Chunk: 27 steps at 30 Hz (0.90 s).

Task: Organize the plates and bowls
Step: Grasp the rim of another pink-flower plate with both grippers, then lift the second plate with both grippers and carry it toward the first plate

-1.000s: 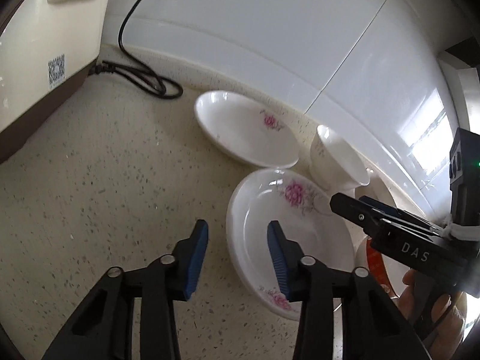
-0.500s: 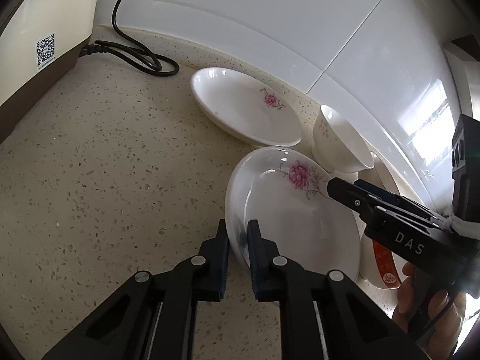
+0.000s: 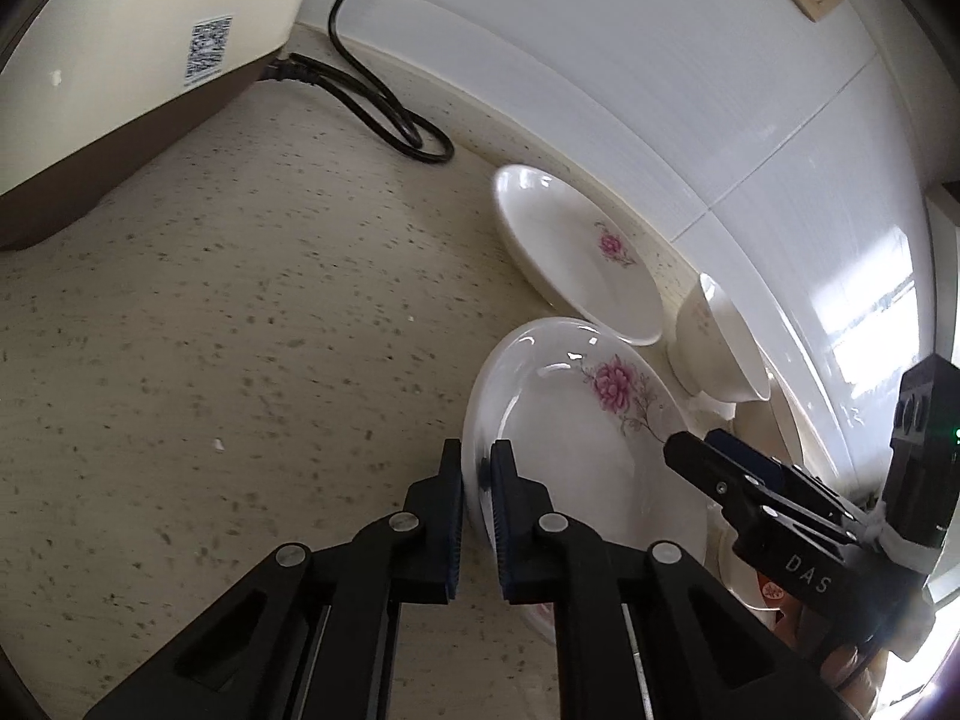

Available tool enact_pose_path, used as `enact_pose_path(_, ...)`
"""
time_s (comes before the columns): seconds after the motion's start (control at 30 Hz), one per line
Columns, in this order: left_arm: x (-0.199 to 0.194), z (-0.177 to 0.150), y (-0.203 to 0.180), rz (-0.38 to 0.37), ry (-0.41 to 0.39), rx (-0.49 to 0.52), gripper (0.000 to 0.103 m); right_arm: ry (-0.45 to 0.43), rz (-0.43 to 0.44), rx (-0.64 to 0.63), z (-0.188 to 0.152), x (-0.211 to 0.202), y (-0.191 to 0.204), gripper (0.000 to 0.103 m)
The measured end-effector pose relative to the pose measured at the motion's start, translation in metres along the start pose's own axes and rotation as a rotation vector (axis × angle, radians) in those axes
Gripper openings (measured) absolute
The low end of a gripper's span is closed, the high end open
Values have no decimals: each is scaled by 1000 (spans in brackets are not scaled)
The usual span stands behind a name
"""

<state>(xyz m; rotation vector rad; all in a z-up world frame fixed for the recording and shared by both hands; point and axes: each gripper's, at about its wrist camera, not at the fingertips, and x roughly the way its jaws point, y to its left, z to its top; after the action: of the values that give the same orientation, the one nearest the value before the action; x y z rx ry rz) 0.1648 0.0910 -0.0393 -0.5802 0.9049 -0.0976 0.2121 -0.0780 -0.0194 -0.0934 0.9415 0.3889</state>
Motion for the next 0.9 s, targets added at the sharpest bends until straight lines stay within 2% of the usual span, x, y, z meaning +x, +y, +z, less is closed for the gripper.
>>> enact_pose_path(0.27,-3,1,4,8,-10,-8,9,-19,-3,-38,-3,-4,14,57)
enact_pose_path(0.4,-3,2,7,12,-15,-13,10,-61,-87,-88,-3,-8,19,57)
enact_pose_path(0.63,-4,2,9,13,-17,-15,10,-117,-110,-124,-1,-17,28,56)
enact_pose_path(0.9,-11,4,17,26,-34,-25,10,-35,-84,-123,-6,6,34,55)
